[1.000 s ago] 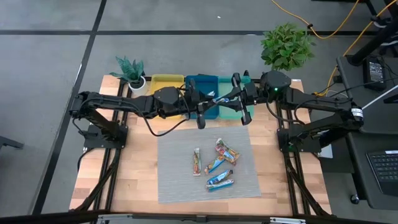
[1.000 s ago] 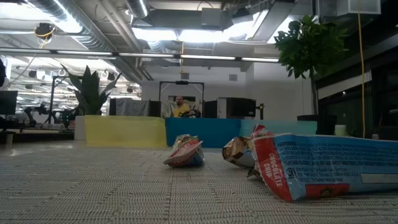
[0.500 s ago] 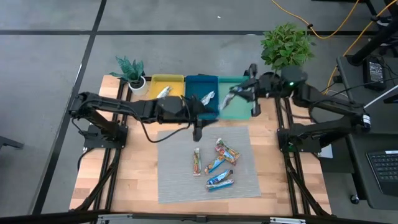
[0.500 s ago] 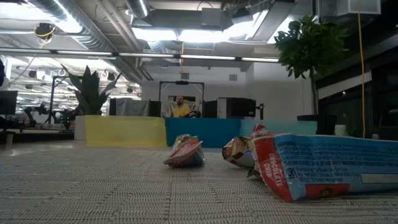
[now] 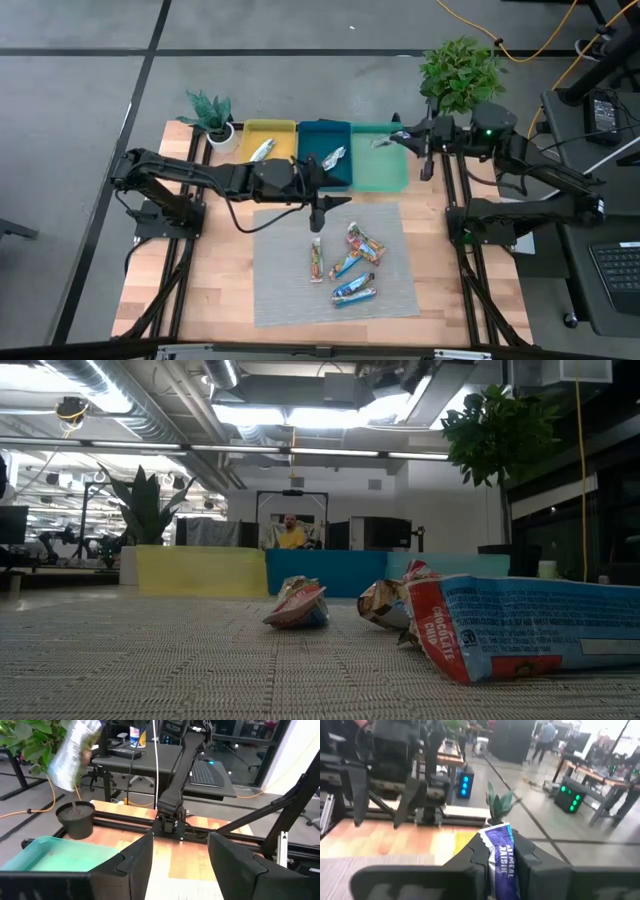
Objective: Pick and place Granola Bars by type
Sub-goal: Put the violet granola bar into the green bin
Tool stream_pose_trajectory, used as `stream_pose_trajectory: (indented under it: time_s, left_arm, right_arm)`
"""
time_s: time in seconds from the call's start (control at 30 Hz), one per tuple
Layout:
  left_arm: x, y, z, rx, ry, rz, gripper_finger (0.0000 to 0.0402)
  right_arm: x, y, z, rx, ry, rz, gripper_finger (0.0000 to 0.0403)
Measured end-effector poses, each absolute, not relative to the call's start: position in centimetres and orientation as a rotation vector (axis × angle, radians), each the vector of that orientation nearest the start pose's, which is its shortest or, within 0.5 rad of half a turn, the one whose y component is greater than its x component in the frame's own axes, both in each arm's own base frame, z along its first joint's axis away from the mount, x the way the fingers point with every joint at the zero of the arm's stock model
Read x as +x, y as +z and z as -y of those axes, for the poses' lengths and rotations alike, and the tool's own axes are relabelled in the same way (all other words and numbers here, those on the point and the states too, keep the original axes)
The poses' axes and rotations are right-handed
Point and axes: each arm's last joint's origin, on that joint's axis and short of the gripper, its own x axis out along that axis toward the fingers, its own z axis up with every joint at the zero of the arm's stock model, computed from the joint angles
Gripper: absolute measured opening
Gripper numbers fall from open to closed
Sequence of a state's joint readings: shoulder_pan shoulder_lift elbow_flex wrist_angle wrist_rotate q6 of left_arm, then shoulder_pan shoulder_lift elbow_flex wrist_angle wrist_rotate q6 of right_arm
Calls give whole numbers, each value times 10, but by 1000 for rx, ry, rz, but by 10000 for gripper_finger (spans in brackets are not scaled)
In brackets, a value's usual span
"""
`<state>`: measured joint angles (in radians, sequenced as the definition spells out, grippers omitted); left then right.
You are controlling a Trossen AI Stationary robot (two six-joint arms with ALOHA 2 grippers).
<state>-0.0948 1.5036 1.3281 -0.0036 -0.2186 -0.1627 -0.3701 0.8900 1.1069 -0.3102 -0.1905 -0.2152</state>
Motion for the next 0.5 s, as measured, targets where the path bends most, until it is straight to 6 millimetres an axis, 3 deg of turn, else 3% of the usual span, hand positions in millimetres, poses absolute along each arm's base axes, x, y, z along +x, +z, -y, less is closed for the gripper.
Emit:
stream_pose_trajectory:
  time_s: [0.17,0.3,0.5]
  left_arm:
    - [348,366,27,-135,141,-164,180]
    - [348,366,27,-145,142,-163,182]
    - [348,366,25,-145,151,-162,180]
  right_arm:
    - [164,407,63,-82,-213,-159,36]
    - [160,417,70,-33,-254,-218,38]
    - [168,417,102,10,-367,-419,39]
